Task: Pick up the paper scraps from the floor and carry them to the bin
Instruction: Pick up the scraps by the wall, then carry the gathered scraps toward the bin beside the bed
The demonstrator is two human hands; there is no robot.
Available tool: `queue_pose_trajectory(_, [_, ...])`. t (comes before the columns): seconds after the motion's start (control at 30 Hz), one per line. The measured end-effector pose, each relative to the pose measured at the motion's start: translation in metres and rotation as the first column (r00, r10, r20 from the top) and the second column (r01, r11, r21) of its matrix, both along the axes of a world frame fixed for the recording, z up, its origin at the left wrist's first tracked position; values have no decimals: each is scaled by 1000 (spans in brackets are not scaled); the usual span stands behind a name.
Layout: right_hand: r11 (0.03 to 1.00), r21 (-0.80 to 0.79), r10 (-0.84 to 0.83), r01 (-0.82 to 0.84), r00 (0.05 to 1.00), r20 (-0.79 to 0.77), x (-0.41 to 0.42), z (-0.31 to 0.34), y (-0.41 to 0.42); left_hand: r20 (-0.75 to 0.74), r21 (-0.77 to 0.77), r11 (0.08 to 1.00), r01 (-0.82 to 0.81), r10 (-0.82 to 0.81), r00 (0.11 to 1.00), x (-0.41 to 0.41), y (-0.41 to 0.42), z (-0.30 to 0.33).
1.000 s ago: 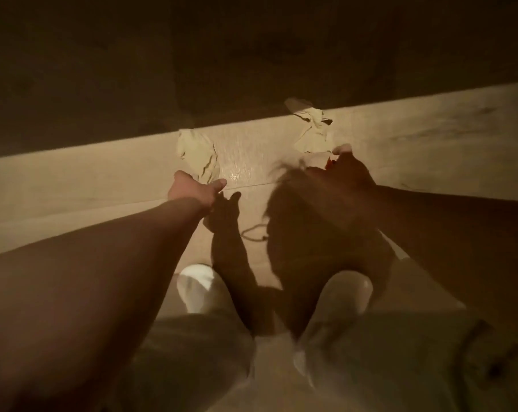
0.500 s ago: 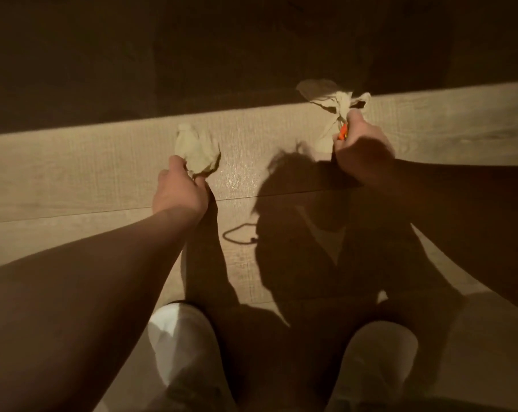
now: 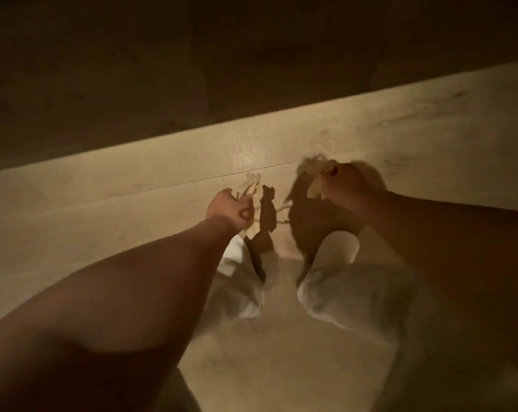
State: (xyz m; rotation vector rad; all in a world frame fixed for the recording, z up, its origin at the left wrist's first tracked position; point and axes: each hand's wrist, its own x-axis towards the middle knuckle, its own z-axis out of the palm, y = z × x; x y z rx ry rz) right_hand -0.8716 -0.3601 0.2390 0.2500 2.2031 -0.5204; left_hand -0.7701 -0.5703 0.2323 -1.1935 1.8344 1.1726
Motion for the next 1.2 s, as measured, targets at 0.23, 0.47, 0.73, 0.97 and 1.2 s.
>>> queue_pose_trajectory(0.23, [921,-102,-370,377,926,81,86,256,25,-14,34,990,137,-136,991,19,29,270])
queue_pose_trajectory(0.47, [648,-201,-749,735,663,9,155,356,23,-35,95,978,184,-182,983,32,29,368])
queue_pose_trajectory(0.73, [167,-318,-986,933,167,-29,254,396,4,-118,118,834,540,-528,841,49,39,408])
queue_pose_trajectory(0.97, [-264,-408,-956,874,-294,-11,389,424,-4,-97,174,539,824,-823,559,121,79,419])
queue_pose_trajectory(1.2, [-554,-422,-766,718,-638,-79,553,442,-53,-129,180,132,975,-979,157,245,122,431])
